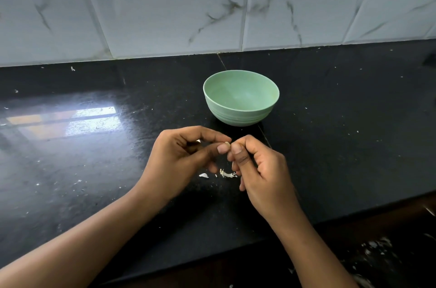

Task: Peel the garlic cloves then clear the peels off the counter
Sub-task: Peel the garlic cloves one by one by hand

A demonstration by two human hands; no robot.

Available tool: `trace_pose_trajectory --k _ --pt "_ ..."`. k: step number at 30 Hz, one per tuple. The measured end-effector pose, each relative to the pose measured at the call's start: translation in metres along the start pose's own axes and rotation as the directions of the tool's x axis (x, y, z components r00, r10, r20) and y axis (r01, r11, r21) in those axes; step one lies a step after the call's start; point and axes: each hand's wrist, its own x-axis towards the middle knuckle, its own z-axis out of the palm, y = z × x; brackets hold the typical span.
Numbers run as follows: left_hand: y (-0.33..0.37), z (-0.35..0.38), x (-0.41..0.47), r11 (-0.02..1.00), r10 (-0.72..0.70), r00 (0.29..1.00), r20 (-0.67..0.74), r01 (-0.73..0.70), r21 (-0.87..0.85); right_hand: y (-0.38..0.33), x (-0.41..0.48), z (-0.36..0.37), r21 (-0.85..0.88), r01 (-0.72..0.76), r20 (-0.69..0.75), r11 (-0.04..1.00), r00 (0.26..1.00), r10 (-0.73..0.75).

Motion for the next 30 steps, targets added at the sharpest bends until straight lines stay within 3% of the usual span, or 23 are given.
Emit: trace_pose_trajectory --k 10,16,19,24,30 --pt "-0.001 0.0 0.007 0.936 -0.282 0.952 -0.122 0.244 -0.254 -0.001 -0.002 0.0 -0.241 0.176 -0.074 0.954 0.977 -0.199" --pt "0.0 0.003 0.005 0.907 -0.338 0.941 -0.03 0.317 -0.276 0.003 0.003 0.003 0.068 -0.03 -0.066 0.997 0.997 0.035" --pt "-0.001 0.004 0.003 0.893 -0.356 0.933 0.049 0.355 -0.276 0.001 0.003 0.003 0.069 0.02 -0.066 0.997 0.998 -0.015" --pt "0.0 0.003 0.002 0.895 -0.351 0.934 0.069 0.357 -0.268 0.0 0.002 0.003 0.081 0.04 -0.116 0.996 0.993 -0.03" --pt "0.001 0.003 0.004 0.868 -0.386 0.919 0.076 0.39 -0.308 -0.001 0.001 0.001 0.174 -0.028 -0.094 0.984 0.995 0.045"
